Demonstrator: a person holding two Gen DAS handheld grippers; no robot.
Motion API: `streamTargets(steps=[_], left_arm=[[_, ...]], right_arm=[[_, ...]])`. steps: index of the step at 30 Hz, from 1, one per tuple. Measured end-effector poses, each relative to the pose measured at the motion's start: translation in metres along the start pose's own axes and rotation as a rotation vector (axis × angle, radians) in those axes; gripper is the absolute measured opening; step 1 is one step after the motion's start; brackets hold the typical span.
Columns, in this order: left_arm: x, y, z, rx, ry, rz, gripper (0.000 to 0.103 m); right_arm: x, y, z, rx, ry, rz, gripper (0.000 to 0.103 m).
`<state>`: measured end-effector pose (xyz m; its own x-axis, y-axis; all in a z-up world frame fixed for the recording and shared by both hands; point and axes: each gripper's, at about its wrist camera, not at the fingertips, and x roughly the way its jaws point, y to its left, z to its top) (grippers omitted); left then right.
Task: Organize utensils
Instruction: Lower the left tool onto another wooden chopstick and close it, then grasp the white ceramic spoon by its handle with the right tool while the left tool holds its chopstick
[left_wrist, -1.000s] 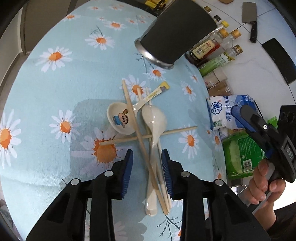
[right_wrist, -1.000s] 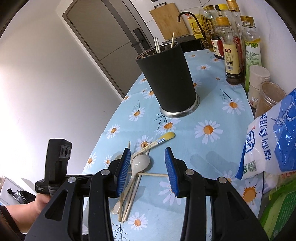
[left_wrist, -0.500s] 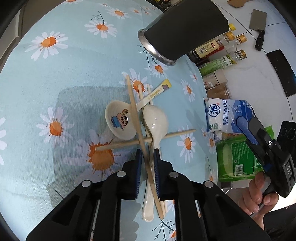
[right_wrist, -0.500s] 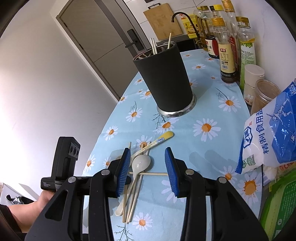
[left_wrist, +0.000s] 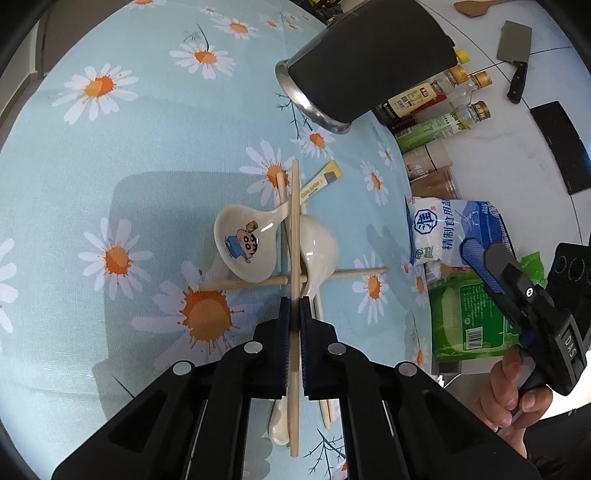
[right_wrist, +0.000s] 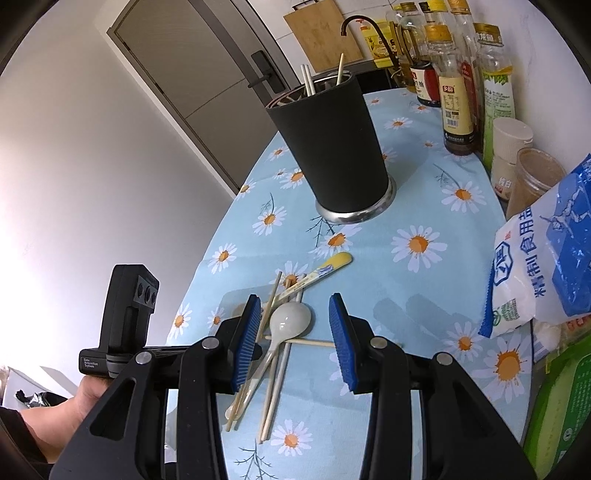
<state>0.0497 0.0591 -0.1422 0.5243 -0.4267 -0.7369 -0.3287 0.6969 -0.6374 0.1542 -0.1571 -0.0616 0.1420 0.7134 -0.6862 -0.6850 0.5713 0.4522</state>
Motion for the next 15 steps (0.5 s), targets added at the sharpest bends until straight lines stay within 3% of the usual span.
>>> streamTargets(steps=[6, 15], left_arm=[[-0.010, -0.001, 0.001, 0.006, -0.013, -0.028, 0.004], [-0.037, 0.007, 0.003, 0.002, -0.067, -0.061, 0.004]], right_arm=[[0.011, 0.004, -0.001, 0.033, 0.052, 0.027, 0.039], [0.052, 0.001, -0.010, 0.205, 0.241, 0.137, 0.039]])
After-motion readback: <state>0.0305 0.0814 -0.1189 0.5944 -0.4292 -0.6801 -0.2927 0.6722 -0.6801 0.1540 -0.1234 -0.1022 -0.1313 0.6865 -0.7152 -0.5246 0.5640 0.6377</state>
